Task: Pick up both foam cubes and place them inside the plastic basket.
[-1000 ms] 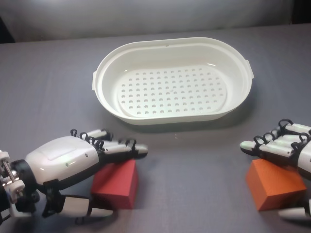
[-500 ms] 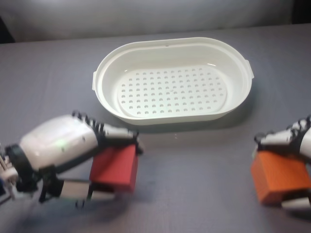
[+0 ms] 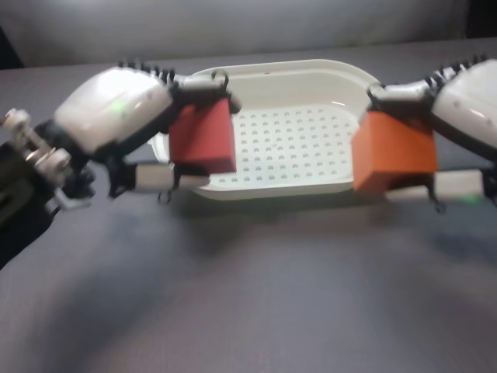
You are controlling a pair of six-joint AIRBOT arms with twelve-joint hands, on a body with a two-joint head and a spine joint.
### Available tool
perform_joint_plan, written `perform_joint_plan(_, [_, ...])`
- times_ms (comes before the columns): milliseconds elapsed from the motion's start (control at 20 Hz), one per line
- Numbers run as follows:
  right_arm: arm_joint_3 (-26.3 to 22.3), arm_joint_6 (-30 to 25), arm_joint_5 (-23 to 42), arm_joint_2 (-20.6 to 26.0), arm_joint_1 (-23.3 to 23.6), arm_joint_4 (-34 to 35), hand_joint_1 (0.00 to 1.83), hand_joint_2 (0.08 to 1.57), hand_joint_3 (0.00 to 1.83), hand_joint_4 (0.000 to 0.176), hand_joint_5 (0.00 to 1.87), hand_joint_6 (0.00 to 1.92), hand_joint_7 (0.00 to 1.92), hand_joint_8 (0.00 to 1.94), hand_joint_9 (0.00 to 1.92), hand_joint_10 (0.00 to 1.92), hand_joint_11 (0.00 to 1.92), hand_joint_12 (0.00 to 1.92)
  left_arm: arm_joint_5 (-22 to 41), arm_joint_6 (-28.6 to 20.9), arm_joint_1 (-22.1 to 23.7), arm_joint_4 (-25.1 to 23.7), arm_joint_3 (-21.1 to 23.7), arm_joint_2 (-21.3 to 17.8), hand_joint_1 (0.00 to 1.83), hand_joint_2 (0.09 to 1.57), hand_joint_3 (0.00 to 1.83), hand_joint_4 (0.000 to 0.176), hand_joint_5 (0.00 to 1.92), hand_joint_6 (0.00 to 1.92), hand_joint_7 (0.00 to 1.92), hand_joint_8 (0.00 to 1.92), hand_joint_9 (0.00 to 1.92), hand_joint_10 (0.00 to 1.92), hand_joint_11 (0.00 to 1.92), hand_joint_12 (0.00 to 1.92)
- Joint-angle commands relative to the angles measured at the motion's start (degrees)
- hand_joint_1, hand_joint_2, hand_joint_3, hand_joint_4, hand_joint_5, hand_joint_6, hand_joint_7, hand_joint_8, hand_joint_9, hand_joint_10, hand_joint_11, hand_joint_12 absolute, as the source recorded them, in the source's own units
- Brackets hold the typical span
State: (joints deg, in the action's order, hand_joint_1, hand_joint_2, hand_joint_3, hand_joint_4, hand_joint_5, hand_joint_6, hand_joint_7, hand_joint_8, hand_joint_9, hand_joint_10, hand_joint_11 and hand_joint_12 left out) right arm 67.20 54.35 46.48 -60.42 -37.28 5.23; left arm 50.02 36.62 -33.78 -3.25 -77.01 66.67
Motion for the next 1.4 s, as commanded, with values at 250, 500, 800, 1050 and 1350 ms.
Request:
perform_joint_plan(250, [11.9, 0.3, -7.8, -9.4, 7.7, 2.2, 1.17, 1.3, 0.0, 0.0, 0.6, 1.34, 0.73, 1.67, 0.79, 1.75, 0.83, 1.91, -6.2, 0.5, 4.9, 5.5, -10.1, 7.3, 1.36, 1.17, 0.0, 0.0, 0.8, 1.11, 0.89, 1.15, 0.82, 1.41, 0.67, 1.56])
perform_joint_plan(500, [15.4, 0.3, -11.3, -12.0, 8.8, 3.6, 0.01, 1.22, 0.0, 0.009, 0.01, 0.06, 0.06, 0.05, 0.01, 0.35, 0.0, 1.11, -10.0, 1.7, 5.5, 7.2, -12.7, 9.6, 0.89, 1.12, 0.0, 0.0, 0.35, 0.17, 0.29, 0.09, 0.16, 0.38, 0.01, 1.36])
perform_joint_plan(800, [13.6, 0.3, -10.6, -11.6, 8.8, 3.8, 0.0, 1.11, 0.0, 0.052, 0.0, 0.0, 0.0, 0.0, 0.0, 0.0, 0.0, 0.0, -6.8, 2.9, 4.3, 8.3, -10.1, 7.4, 0.72, 0.99, 0.0, 0.136, 0.0, 0.0, 0.0, 0.0, 0.0, 0.0, 0.0, 0.0])
perform_joint_plan(1050, [4.4, 0.7, -2.5, -4.8, 7.8, 3.1, 0.0, 1.07, 0.0, 0.078, 0.0, 0.0, 0.0, 0.0, 0.0, 0.0, 0.0, 0.0, 4.2, 3.0, 0.3, 9.1, -1.8, 0.1, 0.65, 1.02, 0.0, 0.136, 0.0, 0.0, 0.0, 0.0, 0.0, 0.0, 0.0, 0.0])
perform_joint_plan(1350, [-6.5, 0.7, 12.8, 3.7, 1.0, 1.6, 0.0, 1.25, 0.02, 0.073, 0.0, 0.0, 0.0, 0.0, 0.0, 0.0, 0.0, 0.0, 20.5, 2.2, -6.8, 10.9, 7.0, -7.1, 0.51, 1.22, 0.03, 0.072, 0.0, 0.0, 0.0, 0.0, 0.0, 0.0, 0.0, 0.0])
